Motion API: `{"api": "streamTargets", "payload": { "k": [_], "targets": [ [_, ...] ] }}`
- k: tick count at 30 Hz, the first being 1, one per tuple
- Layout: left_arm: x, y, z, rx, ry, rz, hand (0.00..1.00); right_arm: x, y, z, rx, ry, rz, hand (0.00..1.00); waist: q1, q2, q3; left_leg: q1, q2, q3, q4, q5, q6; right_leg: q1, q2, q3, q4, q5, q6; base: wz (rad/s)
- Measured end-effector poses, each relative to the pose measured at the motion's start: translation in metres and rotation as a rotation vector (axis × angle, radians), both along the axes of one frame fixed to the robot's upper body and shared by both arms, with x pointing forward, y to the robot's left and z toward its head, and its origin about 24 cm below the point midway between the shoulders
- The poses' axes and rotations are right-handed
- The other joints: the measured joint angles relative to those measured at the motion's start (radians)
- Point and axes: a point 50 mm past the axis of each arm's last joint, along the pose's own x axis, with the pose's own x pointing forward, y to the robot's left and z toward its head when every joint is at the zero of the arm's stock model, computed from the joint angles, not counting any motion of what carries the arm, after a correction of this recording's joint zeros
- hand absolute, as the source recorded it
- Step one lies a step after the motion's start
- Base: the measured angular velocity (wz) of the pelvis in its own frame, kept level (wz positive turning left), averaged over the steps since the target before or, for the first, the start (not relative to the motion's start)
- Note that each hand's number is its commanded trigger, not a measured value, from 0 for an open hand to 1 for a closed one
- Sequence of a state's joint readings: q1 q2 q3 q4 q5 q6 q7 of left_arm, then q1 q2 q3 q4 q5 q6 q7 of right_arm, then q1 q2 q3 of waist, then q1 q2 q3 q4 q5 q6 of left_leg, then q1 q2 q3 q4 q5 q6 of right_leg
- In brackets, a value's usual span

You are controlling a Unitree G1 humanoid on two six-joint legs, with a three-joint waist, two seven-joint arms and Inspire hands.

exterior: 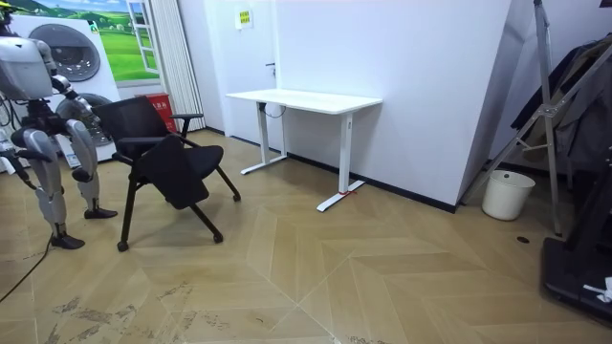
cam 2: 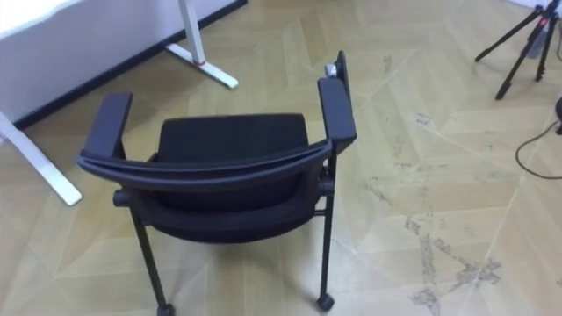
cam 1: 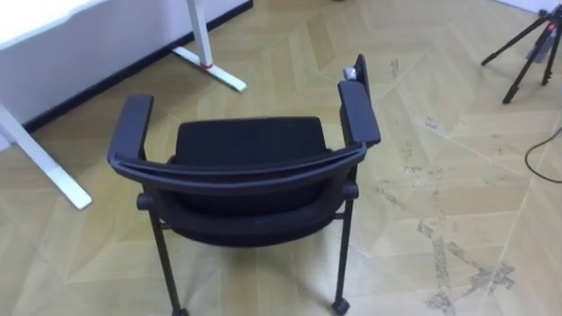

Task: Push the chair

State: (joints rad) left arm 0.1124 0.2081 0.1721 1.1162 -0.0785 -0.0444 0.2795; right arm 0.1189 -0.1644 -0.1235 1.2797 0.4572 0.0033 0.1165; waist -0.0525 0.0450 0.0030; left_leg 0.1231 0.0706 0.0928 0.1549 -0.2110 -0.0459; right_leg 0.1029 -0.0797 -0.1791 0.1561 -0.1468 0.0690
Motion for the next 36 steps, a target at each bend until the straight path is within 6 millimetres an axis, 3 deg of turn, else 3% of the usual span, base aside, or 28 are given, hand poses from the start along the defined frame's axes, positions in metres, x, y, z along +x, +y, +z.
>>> {"api": "streamTargets", "payload": {
  "k": [1,2,4,9,15,21,25,27,32,36],
  "targets": [
    [0.005,0.005,0.003,0.022,-0.010,-0.004,0.00,0.000,-0.002,0.001,-0.006,0.003,0.004,0.00,0.001,0.001,-0.0004,0.000,0.000,0.000,-0.001,0.000,0.000,-0.001,0.000,0.000,0.001,0.000,0.000,0.00],
    [0.014,0.013,0.008,0.069,-0.029,-0.014,0.00,0.000,-0.006,0.002,-0.017,0.006,0.012,0.00,0.002,0.016,0.0022,-0.001,0.000,0.000,-0.003,0.000,0.000,-0.001,0.000,0.003,0.002,0.000,0.000,0.00],
    [0.028,0.025,0.020,0.138,-0.077,-0.047,0.00,-0.001,-0.014,0.004,-0.033,0.005,0.012,0.00,0.000,0.027,-0.0030,0.000,0.000,0.002,-0.001,0.000,0.000,-0.001,0.000,0.005,0.001,0.000,0.000,0.00],
    [0.094,0.049,0.076,0.404,-0.289,-0.251,0.00,0.000,-0.022,0.007,-0.057,-0.001,0.009,0.00,0.002,0.043,-0.0020,-0.009,-0.001,0.001,0.005,0.000,0.000,-0.006,0.000,0.005,-0.001,-0.001,0.000,0.00],
    [0.158,0.032,0.149,0.646,-0.570,-0.468,0.00,0.001,-0.022,0.007,-0.067,0.005,0.017,0.00,-0.007,0.046,-0.0016,-0.016,-0.004,-0.009,0.006,0.000,0.000,-0.006,-0.004,0.000,-0.003,-0.004,0.002,0.05],
    [0.181,-0.004,0.206,0.858,-0.724,-0.669,0.00,0.006,-0.020,0.007,-0.057,-0.008,0.023,0.00,-0.030,0.042,0.0009,-0.033,-0.008,-0.012,0.010,0.000,0.000,-0.012,-0.009,-0.016,-0.006,-0.007,0.003,0.08],
    [0.185,-0.023,0.223,0.945,-0.758,-0.770,0.00,0.008,-0.017,0.006,-0.048,-0.016,0.017,0.00,-0.035,0.042,0.0008,-0.039,-0.008,-0.012,0.011,0.000,0.000,-0.015,-0.009,-0.016,-0.006,-0.008,0.005,0.00],
    [0.187,-0.036,0.233,0.963,-0.797,-0.819,0.00,0.009,-0.015,0.006,-0.036,-0.020,0.020,0.00,-0.038,0.037,0.0045,-0.043,-0.008,-0.012,0.013,0.001,0.001,-0.018,-0.009,-0.016,-0.006,-0.008,0.004,0.00],
    [0.189,-0.053,0.239,0.939,-0.805,-0.911,0.00,0.017,-0.010,0.005,-0.010,-0.040,0.049,0.00,-0.055,0.024,0.0104,-0.045,-0.008,-0.012,0.016,0.001,0.001,-0.018,-0.009,-0.017,-0.006,-0.009,0.004,0.01],
    [0.189,-0.083,0.236,0.862,-0.777,-1.076,0.00,0.019,-0.009,0.005,-0.001,-0.045,0.055,0.00,-0.083,0.017,0.0062,-0.063,-0.010,-0.022,0.030,0.001,0.001,-0.017,-0.012,-0.031,-0.014,-0.009,0.004,0.15]
  ]
}}
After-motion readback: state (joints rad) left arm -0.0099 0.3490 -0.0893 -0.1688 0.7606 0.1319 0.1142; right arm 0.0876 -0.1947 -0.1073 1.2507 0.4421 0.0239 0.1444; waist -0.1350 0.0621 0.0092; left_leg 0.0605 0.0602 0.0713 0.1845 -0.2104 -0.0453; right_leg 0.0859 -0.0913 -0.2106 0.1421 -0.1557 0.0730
